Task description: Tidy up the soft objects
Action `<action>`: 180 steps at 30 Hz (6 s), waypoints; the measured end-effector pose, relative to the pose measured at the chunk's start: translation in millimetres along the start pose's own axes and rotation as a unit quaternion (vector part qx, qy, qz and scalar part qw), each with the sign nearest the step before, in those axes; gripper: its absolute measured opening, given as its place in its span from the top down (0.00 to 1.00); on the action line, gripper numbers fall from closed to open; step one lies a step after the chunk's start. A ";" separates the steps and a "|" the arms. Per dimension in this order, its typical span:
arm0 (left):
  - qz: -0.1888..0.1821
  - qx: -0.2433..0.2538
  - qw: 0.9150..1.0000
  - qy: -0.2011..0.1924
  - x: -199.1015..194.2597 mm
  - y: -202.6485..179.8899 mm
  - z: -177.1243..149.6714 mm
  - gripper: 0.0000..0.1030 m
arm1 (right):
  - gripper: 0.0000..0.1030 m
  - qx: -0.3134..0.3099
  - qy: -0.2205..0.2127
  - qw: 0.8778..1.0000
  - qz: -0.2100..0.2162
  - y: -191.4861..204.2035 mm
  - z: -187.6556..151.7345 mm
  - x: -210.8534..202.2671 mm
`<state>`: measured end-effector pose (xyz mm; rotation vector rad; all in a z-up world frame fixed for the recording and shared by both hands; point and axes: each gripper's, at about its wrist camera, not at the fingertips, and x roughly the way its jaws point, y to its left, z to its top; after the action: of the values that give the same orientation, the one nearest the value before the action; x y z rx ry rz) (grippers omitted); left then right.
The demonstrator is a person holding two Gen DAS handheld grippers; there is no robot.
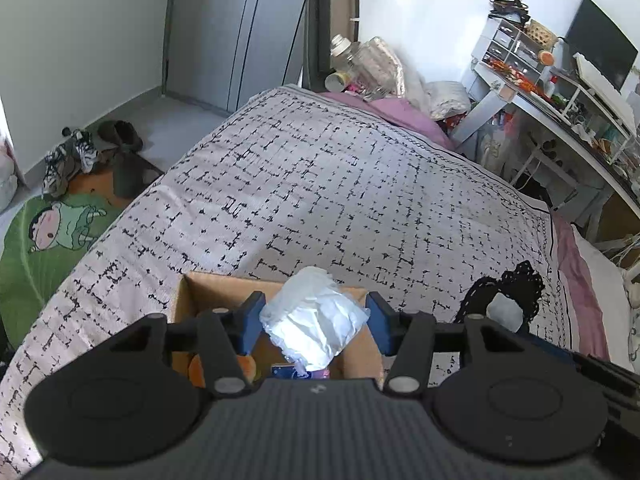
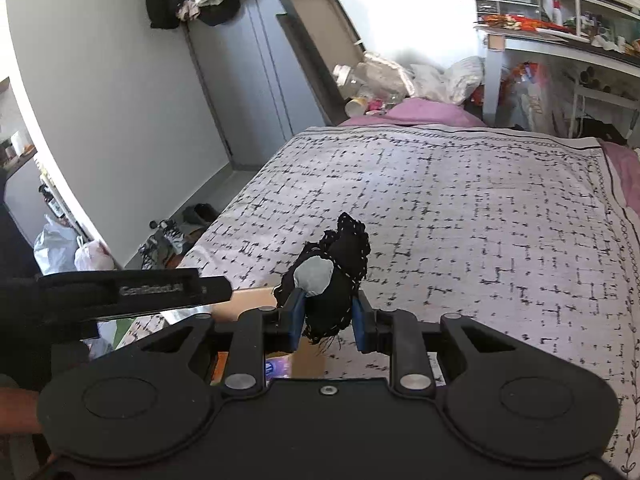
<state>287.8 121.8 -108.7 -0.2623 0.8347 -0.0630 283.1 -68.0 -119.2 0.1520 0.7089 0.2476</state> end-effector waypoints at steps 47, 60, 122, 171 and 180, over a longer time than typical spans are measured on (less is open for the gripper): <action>0.055 -0.046 0.997 0.007 -82.5 29.6 -9.3 0.14 | 0.07 0.006 0.005 1.000 0.022 -11.6 -7.8 -58.6; 0.051 -0.026 0.998 0.002 -125.0 -2.0 -32.5 0.10 | 0.00 0.038 -0.001 0.999 0.021 -55.3 -11.3 -113.1; 0.032 0.077 0.996 -0.029 -221.9 -104.0 -120.8 0.00 | 0.00 -0.005 -0.006 0.999 -0.045 -101.5 -57.2 -229.1; 0.029 0.065 0.997 -0.029 -232.5 -99.6 -123.3 0.00 | 0.00 -0.025 -0.009 0.999 -0.043 -88.8 -57.0 -236.5; 0.027 0.067 0.997 -0.030 -234.0 -101.1 -124.2 0.00 | 0.00 -0.026 -0.014 0.999 -0.044 -87.6 -56.3 -239.0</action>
<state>43.6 35.6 6.9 -0.1147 0.7748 -0.0596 86.2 -214.8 -31.7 0.0740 0.6789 0.1797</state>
